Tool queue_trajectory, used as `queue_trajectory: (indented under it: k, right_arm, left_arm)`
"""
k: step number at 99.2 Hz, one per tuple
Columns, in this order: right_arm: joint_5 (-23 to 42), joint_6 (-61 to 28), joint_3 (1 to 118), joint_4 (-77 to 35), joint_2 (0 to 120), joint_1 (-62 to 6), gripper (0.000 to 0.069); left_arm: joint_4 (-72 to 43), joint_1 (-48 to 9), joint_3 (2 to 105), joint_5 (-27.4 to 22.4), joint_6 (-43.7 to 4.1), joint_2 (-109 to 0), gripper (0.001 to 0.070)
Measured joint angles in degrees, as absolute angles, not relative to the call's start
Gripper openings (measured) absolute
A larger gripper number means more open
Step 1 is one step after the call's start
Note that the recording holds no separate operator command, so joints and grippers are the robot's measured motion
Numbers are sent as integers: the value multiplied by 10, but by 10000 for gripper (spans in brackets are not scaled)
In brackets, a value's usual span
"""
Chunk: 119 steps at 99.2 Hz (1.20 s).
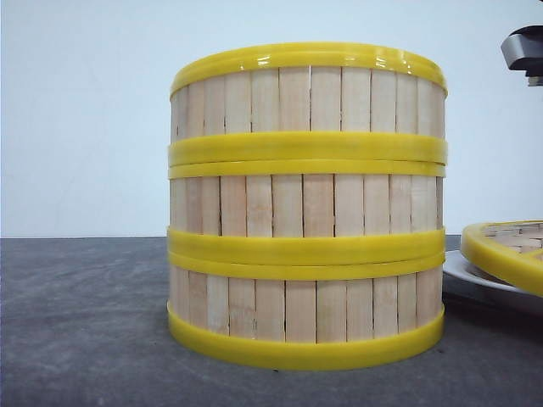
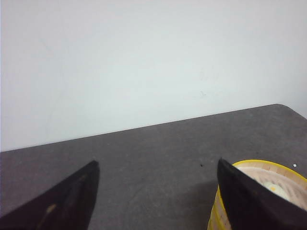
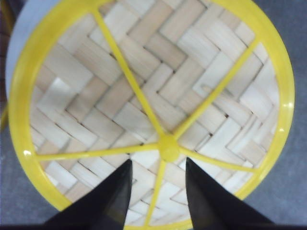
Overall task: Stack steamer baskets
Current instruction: 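Open the right gripper and withdraw it from the stack, then lower the right gripper to the lid's center hub and grasp it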
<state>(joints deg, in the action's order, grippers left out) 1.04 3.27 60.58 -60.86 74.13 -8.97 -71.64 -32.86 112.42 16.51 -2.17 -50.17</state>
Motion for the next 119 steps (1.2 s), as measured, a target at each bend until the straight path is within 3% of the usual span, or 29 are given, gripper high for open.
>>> queue_trajectory:
  k: [119]
  right_arm:
    - [-27,34,613,-590,832,-67,204]
  left_arm:
    - [-713,-329,1124,165,-23,-502,461]
